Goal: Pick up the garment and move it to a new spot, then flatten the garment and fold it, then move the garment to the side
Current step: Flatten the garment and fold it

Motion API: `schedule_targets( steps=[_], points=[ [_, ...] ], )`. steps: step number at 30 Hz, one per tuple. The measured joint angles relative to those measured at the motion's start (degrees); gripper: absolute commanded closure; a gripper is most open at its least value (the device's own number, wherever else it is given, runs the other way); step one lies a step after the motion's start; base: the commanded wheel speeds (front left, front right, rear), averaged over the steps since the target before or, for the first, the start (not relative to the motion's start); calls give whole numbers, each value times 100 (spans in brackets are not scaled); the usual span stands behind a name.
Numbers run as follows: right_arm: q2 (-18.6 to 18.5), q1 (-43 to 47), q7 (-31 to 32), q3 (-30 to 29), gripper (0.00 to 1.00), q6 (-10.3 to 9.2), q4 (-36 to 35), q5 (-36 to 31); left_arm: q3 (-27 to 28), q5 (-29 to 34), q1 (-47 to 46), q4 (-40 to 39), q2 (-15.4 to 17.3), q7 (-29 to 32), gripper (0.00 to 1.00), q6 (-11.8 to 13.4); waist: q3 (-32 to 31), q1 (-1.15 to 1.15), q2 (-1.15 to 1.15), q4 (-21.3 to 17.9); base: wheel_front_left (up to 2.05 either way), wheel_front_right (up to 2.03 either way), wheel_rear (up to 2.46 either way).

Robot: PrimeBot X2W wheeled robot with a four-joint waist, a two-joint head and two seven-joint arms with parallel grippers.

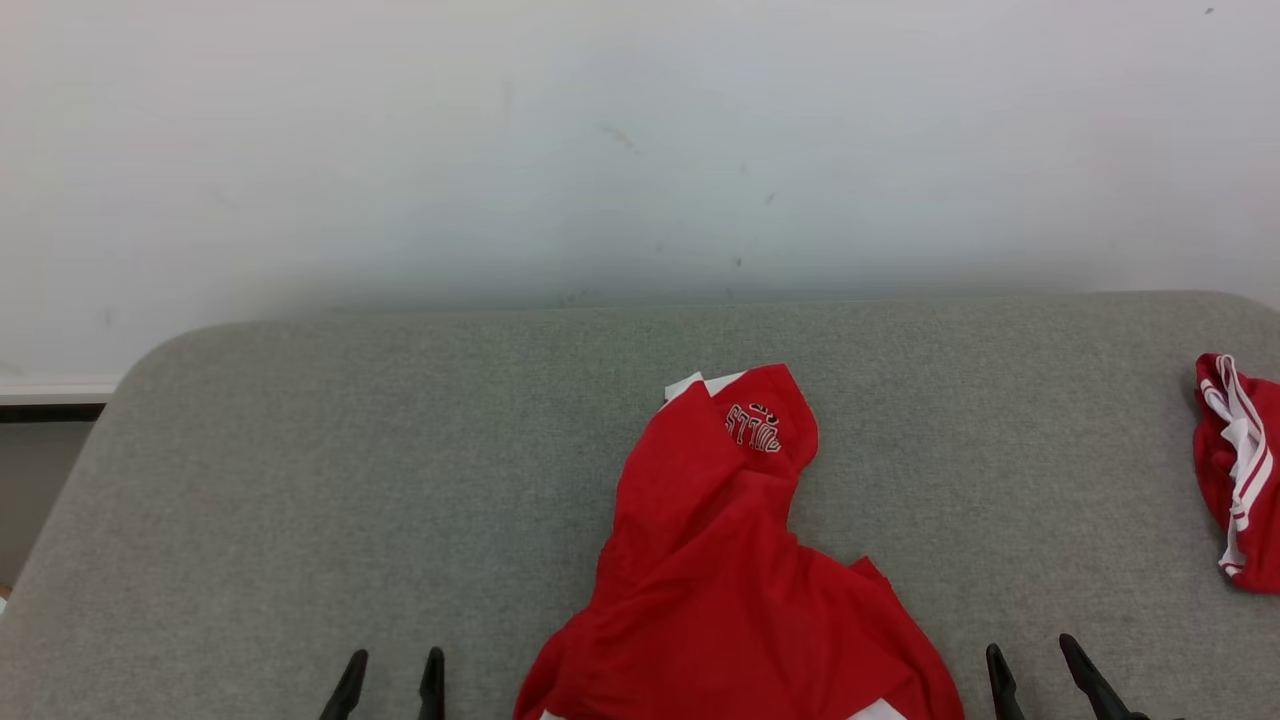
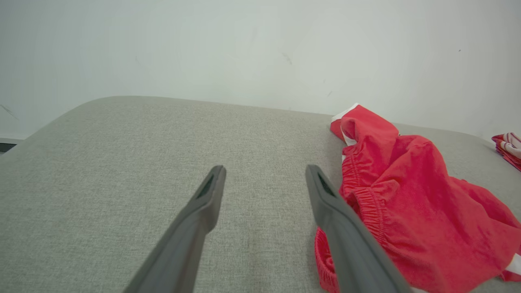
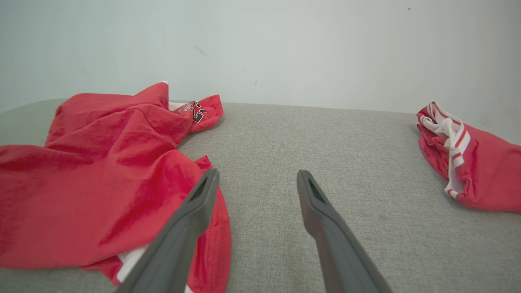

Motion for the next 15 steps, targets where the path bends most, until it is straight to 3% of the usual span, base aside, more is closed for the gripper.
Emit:
schedule_targets(
  steps=[15],
  points=[
    [4,-13,0,48,0,0,-46,43,166,196,-1,2,-104,0,0,-197,40,0,0,-108,0,0,0]
  ],
)
